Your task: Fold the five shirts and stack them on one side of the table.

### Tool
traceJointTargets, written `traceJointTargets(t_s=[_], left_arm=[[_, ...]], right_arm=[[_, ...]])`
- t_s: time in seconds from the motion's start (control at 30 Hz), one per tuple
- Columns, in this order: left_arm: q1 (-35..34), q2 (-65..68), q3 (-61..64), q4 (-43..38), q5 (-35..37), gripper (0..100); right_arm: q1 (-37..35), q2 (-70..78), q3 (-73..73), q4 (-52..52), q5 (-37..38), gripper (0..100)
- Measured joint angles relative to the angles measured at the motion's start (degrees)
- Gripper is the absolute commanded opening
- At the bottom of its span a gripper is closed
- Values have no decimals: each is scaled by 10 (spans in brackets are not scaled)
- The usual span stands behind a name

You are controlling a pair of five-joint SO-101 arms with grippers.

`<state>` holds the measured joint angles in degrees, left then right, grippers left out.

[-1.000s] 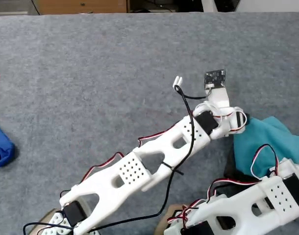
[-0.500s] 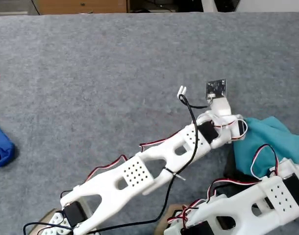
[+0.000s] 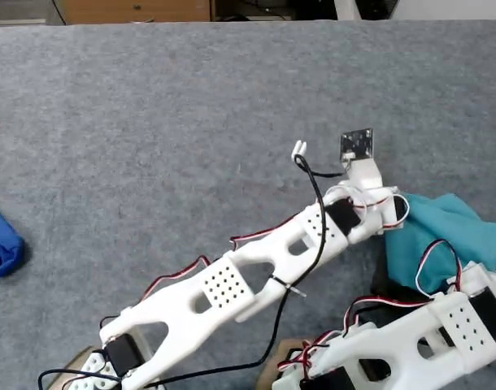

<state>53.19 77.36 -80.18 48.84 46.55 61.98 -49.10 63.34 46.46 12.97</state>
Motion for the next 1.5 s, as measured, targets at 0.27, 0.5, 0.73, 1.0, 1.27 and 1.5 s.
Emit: traceJointTargets(t_s=[0.27, 0.5, 0.73, 1.0, 1.27, 1.5], left_arm=[[-56, -44, -100, 91, 0, 19], [-136, -115, -118, 151, 0, 19], [-264, -195, -118, 247, -78, 19], [-377, -192, -120, 455, -266, 19], [-457, -20, -94, 495, -374, 20], [-498, -18, -91, 513, -416, 53]], right_arm=[[-124, 0, -21, 0, -26, 5], [-316, 0, -81, 0, -112, 5], [-556, 0, -90, -104, -186, 4], [-709, 50, 11, -171, -234, 4], [-761, 159, 24, -157, -238, 4], [-851, 186, 23, -106, -240, 4]])
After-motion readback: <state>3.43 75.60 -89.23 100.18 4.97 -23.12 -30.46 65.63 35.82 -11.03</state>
